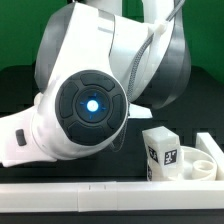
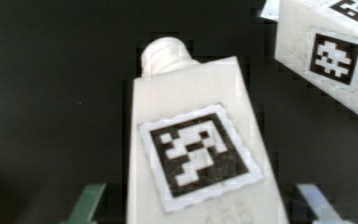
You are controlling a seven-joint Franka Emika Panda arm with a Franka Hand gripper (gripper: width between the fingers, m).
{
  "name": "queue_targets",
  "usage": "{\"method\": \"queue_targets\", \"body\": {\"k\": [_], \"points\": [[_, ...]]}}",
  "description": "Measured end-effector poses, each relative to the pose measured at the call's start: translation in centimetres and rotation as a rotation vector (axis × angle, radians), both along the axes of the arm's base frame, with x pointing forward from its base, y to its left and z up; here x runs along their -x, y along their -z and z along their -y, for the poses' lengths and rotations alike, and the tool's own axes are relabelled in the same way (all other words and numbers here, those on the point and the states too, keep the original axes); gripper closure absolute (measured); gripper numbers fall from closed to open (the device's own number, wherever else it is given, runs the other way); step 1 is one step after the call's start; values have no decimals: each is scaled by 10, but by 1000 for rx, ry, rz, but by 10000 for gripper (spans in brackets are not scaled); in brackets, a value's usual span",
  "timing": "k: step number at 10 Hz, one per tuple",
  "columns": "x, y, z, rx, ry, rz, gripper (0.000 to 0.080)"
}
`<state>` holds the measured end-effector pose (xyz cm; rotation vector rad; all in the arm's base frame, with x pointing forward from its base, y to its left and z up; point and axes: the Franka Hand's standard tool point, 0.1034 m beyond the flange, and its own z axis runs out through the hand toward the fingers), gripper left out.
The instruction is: Assemble stool
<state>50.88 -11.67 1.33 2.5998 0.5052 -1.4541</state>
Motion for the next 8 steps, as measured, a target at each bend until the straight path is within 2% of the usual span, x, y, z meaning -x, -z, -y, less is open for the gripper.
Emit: {"method": "queue_targets", "body": {"k": [1,2,3,4,5,6,7,8], "points": [[-5,-17,-4,2,7,-8,479],[-11,-41,-8,9,24,-35,478],[-35,-58,-10,-23,-4,26,478],[-48,-78,-10,-43,-18,111,478],[-51,-76,-8,-69,-24,213,478],[-48,-75,-5,-83,-28,263,478],[-52,-79,-12,-74,4,313,478],[-63,-92,-37,-93,34,387,478]]}}
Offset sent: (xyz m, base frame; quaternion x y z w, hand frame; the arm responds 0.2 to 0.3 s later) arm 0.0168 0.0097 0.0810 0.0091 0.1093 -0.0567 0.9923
